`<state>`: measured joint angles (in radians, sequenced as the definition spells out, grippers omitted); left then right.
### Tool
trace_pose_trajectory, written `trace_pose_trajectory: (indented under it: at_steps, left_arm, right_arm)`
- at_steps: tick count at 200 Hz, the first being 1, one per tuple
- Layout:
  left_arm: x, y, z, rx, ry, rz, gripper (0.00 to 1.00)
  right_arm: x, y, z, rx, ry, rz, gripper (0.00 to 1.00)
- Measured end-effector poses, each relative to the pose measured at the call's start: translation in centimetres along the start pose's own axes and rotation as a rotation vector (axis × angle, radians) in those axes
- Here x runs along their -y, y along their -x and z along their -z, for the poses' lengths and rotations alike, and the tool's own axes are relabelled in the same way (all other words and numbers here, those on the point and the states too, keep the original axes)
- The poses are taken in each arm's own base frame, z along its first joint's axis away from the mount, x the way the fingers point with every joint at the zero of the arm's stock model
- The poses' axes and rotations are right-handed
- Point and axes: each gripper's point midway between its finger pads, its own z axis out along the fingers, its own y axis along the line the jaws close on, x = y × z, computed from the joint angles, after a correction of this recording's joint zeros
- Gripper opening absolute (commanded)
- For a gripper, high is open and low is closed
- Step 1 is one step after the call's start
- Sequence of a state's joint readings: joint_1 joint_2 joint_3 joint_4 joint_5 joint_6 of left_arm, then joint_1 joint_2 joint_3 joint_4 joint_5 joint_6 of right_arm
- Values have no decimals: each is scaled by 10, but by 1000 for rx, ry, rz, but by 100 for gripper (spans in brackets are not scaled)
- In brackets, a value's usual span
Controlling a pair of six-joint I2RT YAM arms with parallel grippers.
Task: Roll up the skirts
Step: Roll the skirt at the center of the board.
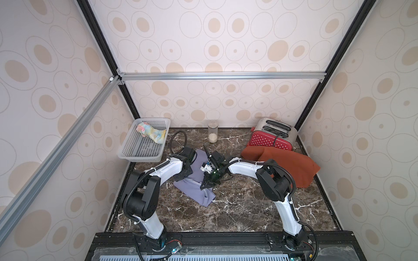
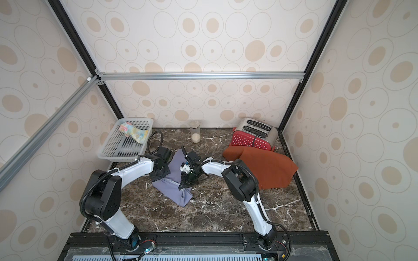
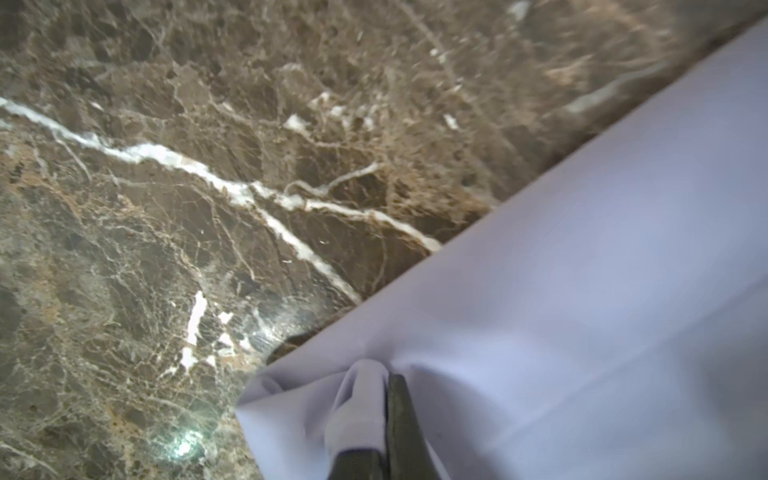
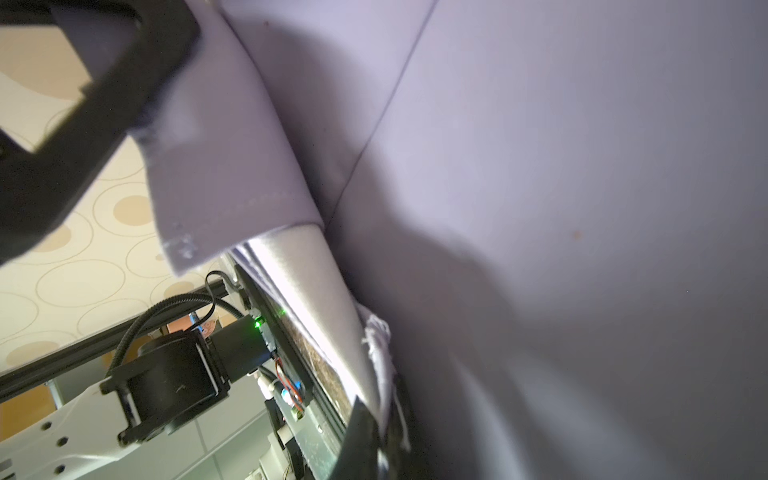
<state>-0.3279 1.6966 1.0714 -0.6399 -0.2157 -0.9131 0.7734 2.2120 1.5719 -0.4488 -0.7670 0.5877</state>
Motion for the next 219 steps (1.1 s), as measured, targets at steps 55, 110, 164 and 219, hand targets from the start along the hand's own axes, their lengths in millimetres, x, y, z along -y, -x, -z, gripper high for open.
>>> trace_pose_trajectory:
  at_steps: [55, 110, 164, 219]
  left_arm:
    - [-9, 2, -28, -30, 59, 41, 0]
    - [-8, 9, -29, 3, 63, 87, 0]
    - [-8, 10, -29, 8, 65, 91, 0]
    - [-4, 13, -30, -1, 61, 83, 0]
  right_arm:
    - [0, 22, 6, 68, -5, 62, 17]
    - [48, 17, 43, 262, -76, 76, 37]
    - [9, -15, 125, 688, -124, 387, 77]
    - [-89, -57, 81, 725, -222, 891, 80]
